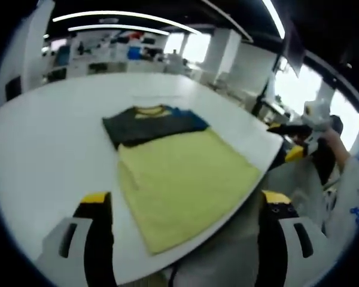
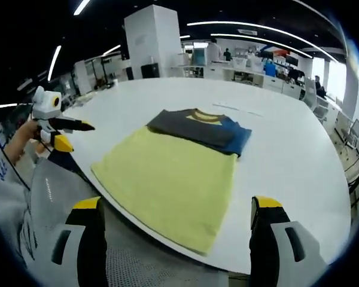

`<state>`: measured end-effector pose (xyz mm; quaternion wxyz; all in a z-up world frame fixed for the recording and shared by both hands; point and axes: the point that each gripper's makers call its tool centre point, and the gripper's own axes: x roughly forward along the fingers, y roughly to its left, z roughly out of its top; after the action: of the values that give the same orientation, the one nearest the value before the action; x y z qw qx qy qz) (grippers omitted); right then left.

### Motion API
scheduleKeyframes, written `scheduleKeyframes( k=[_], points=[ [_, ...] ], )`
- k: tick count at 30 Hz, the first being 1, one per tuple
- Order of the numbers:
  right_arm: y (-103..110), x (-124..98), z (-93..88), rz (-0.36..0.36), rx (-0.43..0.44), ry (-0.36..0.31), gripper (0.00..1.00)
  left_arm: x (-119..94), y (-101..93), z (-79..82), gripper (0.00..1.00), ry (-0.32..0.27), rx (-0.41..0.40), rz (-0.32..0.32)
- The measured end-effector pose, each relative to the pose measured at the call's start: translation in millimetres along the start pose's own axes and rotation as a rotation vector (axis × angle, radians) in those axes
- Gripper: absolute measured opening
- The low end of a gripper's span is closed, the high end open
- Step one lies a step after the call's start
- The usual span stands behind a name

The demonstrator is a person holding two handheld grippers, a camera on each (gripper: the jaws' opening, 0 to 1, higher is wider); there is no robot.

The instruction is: Fold the garment on the visible template until the final outline fits inside the template.

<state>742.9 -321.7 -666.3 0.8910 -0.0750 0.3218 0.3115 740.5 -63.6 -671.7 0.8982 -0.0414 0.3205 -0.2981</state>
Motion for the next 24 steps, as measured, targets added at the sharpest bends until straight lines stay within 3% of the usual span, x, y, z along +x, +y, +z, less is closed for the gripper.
scheduleKeyframes(
  k=[15,24],
  points=[
    [-2,7,-18.5,0.005,0.032,0.054,1.00,5,3.6,-17.9,0.85,0.055,-0.064,-0.007],
    [-1,9,-28.1,0.009,0.066,0.089,0.93,7,4.3,-31.4,0.77,0.105,-0.086,-0.013]
  ],
)
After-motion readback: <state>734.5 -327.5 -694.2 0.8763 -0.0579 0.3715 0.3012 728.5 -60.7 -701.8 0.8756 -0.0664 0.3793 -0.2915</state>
